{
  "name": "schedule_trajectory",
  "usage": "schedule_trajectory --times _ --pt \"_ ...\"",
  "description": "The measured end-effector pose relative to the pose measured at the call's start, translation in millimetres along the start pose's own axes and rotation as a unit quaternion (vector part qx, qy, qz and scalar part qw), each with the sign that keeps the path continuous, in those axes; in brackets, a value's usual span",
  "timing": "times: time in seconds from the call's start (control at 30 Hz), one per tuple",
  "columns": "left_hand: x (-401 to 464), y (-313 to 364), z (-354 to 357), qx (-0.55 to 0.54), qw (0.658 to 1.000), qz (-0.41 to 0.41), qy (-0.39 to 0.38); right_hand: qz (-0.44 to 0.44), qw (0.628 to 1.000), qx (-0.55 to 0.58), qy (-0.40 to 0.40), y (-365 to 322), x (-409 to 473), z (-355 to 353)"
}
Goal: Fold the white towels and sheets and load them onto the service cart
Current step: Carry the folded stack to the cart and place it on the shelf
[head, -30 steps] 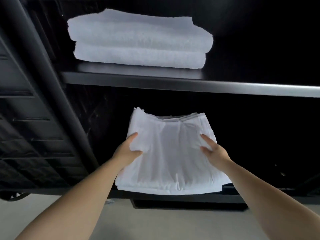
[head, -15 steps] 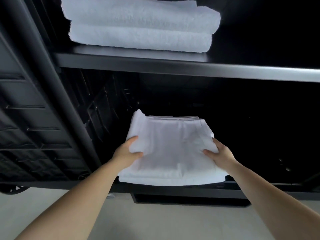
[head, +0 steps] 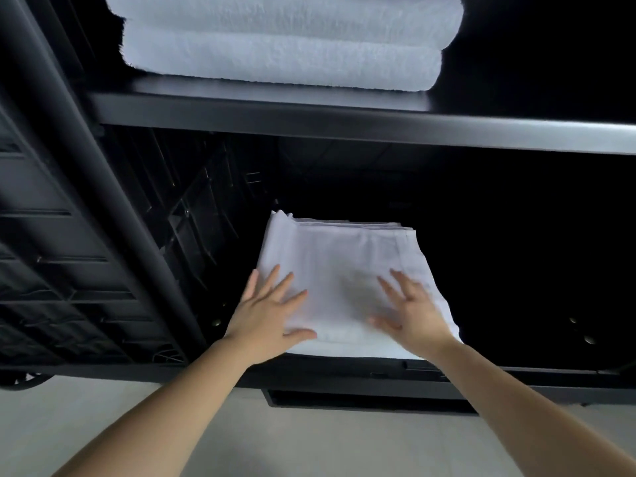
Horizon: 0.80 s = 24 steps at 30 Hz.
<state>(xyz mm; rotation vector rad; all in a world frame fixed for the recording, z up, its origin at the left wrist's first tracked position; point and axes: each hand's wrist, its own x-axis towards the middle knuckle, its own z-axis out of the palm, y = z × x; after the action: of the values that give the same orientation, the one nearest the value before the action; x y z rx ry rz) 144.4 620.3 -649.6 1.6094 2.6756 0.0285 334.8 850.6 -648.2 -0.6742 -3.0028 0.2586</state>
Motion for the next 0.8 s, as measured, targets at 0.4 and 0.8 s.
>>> schedule_trajectory --times 0.4,0.8 --pt "-8.3 3.8 18.3 0.166 0.984 0.069 -0.021 -0.108 0.984 -0.144 -0.005 -33.7 -26.9 19.7" --pt "14.1 10.7 20.7 0.045 0.998 -0.01 -0.051 0.043 0.982 -0.07 -0.169 -52.2 3.9 23.7"
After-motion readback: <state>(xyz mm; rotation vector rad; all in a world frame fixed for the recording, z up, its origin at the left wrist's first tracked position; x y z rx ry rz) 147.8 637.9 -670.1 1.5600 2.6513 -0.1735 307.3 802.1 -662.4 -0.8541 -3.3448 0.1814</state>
